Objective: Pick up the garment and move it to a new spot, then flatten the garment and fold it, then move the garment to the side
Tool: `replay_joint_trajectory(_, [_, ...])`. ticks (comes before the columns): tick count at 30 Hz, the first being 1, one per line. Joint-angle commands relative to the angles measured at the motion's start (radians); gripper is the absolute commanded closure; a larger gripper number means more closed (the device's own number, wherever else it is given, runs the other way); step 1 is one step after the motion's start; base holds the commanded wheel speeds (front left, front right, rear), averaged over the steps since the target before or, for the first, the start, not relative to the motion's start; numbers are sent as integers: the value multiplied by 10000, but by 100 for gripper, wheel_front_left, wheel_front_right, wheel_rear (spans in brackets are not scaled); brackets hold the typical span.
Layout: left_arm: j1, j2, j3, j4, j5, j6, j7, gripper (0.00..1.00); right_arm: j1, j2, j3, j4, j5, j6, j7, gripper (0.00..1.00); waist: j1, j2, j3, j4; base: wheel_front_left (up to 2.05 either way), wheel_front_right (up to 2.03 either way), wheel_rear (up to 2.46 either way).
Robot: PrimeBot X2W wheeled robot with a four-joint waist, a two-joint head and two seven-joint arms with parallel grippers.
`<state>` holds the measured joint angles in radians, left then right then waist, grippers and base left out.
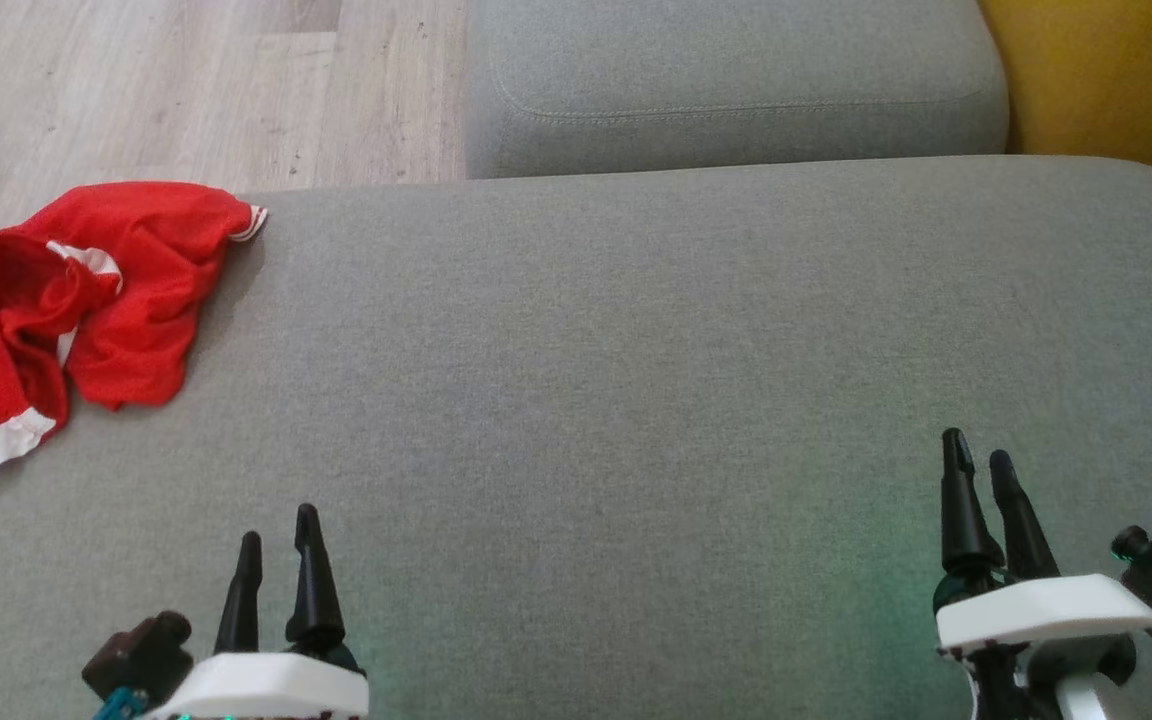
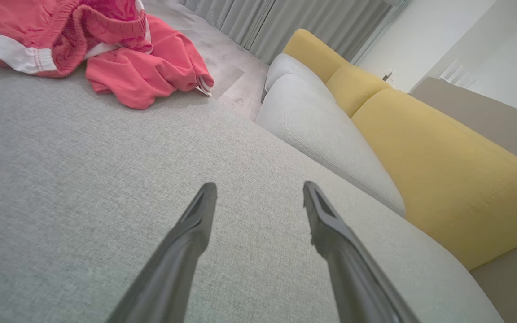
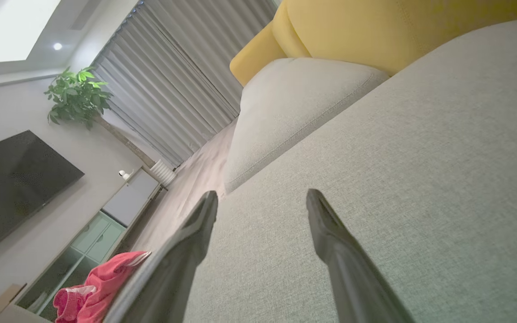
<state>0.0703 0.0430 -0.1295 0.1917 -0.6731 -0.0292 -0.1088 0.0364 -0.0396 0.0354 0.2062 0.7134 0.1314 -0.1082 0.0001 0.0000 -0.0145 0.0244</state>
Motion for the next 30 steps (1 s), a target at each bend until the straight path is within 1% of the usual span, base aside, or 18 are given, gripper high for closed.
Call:
replay_joint_trajectory(1, [-220, 54, 114, -291, 363, 66, -169, 0, -131, -75, 243, -412, -363, -5, -184, 0, 0, 0, 5, 5, 0, 0, 0])
replay_joint_trajectory(16, [-144, 123, -56, -109, 1937, 223, -585, 0, -92, -84, 533, -378, -2166, -6, -597, 0, 0, 0, 29, 75, 0, 0, 0])
replay_joint_trajectory(22, [-95, 144, -151, -137, 2732, 350, -793, 0, -107, -89, 758, -92, -3113, -6, -804, 0, 0, 0, 46, 96, 0, 0, 0])
replay_joint_trajectory(30, [-43, 155, -206, -6, 3404, 432, -1030, 0, -203, -95, 1028, 185, -4110, -6, -1039, 0, 0, 0, 94, 107, 0, 0, 0])
